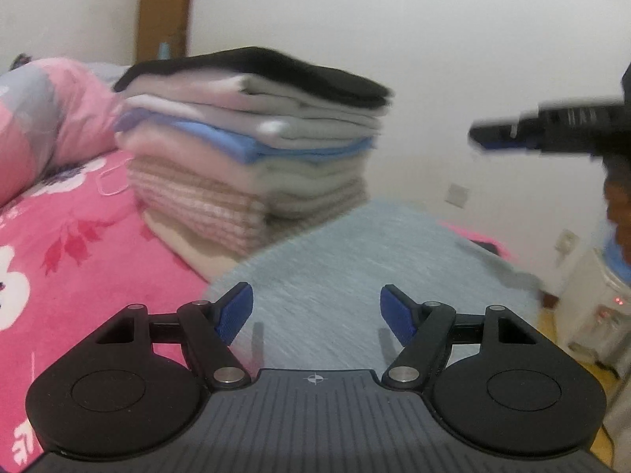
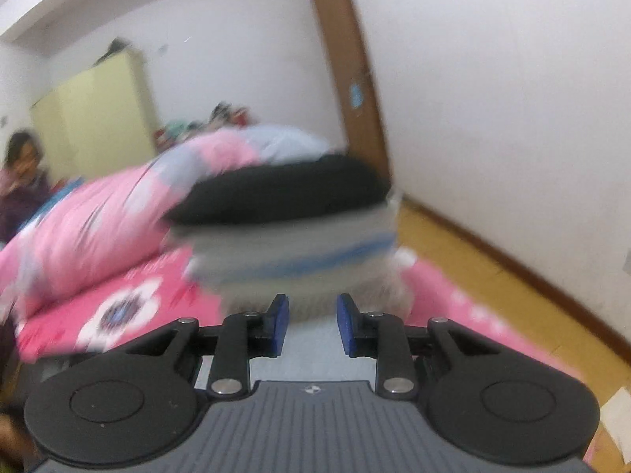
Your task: Fold clothes
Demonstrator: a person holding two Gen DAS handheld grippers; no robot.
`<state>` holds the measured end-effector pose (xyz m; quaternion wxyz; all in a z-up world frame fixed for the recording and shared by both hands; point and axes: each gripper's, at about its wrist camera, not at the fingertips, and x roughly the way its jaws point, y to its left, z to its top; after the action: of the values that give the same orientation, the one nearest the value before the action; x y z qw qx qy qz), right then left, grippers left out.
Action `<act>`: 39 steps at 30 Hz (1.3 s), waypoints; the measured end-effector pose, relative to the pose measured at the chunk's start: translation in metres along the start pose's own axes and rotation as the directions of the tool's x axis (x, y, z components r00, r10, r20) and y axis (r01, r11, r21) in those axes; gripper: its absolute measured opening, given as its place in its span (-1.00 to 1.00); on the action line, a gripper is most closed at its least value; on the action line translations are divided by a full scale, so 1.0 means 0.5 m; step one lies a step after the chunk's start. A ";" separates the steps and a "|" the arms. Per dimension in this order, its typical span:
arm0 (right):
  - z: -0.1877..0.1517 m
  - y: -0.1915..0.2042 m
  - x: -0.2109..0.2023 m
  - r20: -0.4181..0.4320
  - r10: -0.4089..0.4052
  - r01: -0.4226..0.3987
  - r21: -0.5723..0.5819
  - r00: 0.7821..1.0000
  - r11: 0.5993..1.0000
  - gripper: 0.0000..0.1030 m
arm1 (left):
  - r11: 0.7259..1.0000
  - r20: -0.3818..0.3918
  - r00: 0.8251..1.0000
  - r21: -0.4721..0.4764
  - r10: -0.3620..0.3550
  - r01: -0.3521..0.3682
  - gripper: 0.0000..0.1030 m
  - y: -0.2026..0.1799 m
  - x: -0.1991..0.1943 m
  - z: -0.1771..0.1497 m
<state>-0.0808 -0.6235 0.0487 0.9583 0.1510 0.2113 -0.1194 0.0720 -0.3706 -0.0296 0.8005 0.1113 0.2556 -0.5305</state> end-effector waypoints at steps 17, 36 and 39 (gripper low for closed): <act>-0.213 0.004 -0.021 -0.111 -0.189 0.198 0.080 0.976 0.977 -0.41 | 0.996 -0.003 0.999 0.088 0.034 -0.033 0.42 -0.088 -0.076 -0.060; -0.151 0.291 -0.306 0.191 0.156 -0.186 0.149 0.969 0.971 0.03 | 0.977 0.168 0.967 -0.127 0.193 -0.173 0.99 -0.001 -0.459 -0.063; -0.187 0.321 -0.329 0.158 0.121 -0.144 0.145 0.980 0.979 0.43 | 0.977 0.148 0.973 -0.146 0.177 -0.155 0.99 -0.012 -0.480 -0.090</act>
<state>-0.2134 -0.4160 0.0787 0.9625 0.2298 0.1187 -0.0823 -0.0199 -0.1626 0.0593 0.8657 0.0354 0.2152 -0.4506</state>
